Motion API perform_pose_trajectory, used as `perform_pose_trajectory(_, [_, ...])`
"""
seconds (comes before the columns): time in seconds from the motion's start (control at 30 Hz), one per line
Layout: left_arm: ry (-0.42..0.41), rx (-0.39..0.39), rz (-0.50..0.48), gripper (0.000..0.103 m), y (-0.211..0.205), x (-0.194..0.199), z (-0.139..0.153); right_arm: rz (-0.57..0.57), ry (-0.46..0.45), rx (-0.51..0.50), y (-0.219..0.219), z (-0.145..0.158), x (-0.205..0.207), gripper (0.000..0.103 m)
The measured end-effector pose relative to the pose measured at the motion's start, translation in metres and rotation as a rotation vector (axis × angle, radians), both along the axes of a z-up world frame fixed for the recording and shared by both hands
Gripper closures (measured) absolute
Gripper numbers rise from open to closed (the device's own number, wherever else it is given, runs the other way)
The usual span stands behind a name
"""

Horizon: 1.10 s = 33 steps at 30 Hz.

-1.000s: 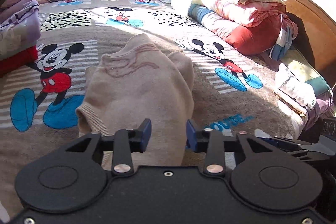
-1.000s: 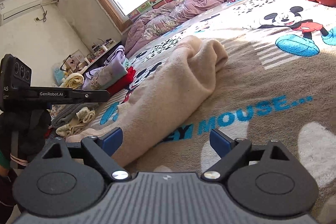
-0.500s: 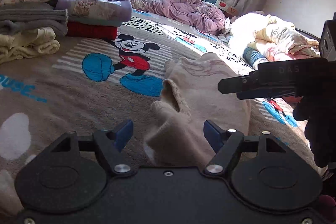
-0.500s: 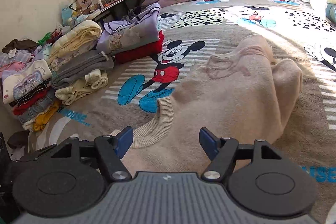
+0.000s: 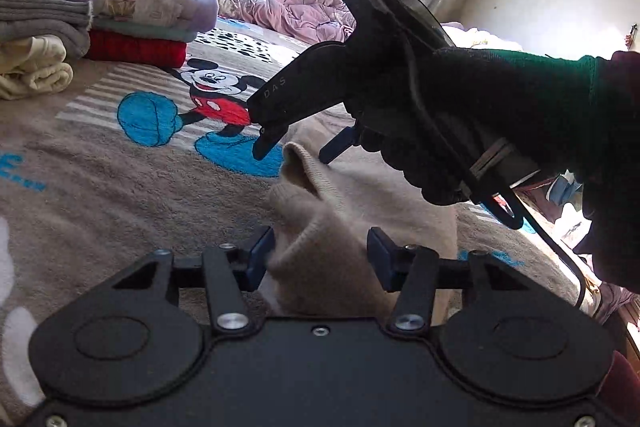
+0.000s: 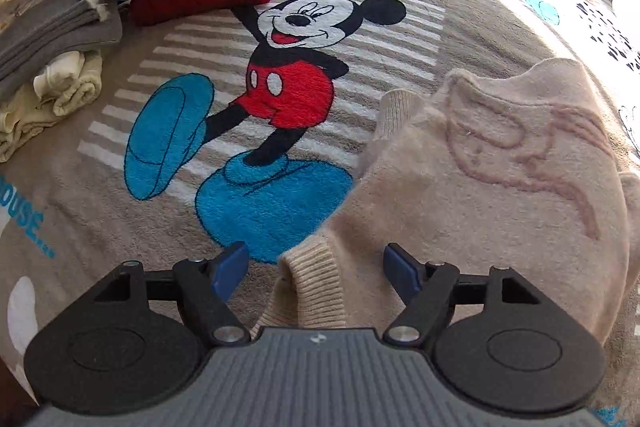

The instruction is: Fold clothes

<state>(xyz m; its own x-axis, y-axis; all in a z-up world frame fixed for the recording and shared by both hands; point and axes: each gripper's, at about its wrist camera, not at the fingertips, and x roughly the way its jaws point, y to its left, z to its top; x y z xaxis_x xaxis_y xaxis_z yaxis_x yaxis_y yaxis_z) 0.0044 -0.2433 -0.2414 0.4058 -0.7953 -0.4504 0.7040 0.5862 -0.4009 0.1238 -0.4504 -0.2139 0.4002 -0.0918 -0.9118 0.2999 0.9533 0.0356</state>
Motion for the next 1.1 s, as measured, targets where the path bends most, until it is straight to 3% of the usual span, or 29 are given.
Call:
perform_pose_trajectory(0.1, [0.012,-0.008,-0.006,0.053,0.002,0.004,-0.002,0.007,0.032,-0.044,0.005,-0.004,0.010,0.035])
perform_pose_trajectory(0.17, [0.020,-0.010,-0.007,0.053,0.002,0.006,-0.003,0.035,0.045,-0.080,0.008,-0.005,0.011,0.060])
perform_pose_trajectory(0.2, [0.024,-0.012,-0.007,0.053,0.002,0.007,-0.003,0.050,0.040,-0.086,0.009,-0.004,0.011,0.065])
perform_pose_trajectory(0.27, [0.026,-0.015,-0.009,0.053,0.001,0.007,-0.003,0.058,0.012,-0.069,0.005,0.002,0.005,0.089])
perform_pose_trajectory(0.5, [-0.017,-0.002,-0.008,0.053,-0.005,-0.001,0.000,0.007,-0.165,-0.002,-0.022,0.042,-0.043,0.090])
perform_pose_trajectory(0.67, [-0.082,0.006,-0.011,0.054,-0.012,-0.013,0.005,-0.130,-0.327,0.121,-0.065,0.065,-0.116,0.090])
perform_pose_trajectory(0.87, [-0.267,0.027,-0.053,0.053,-0.028,-0.052,0.015,-0.326,-0.465,0.256,-0.109,0.057,-0.218,0.090])
perform_pose_trajectory(0.9, [-0.299,0.036,-0.062,0.053,-0.032,-0.060,0.016,-0.358,-0.478,0.269,-0.113,0.051,-0.234,0.090])
perform_pose_trajectory(0.97, [-0.355,0.053,-0.082,0.052,-0.039,-0.074,0.016,-0.420,-0.497,0.283,-0.121,0.039,-0.266,0.101])
perform_pose_trajectory(1.1, [-0.418,0.096,-0.155,0.051,-0.053,-0.095,0.013,-0.515,-0.507,0.322,-0.133,0.015,-0.319,0.101])
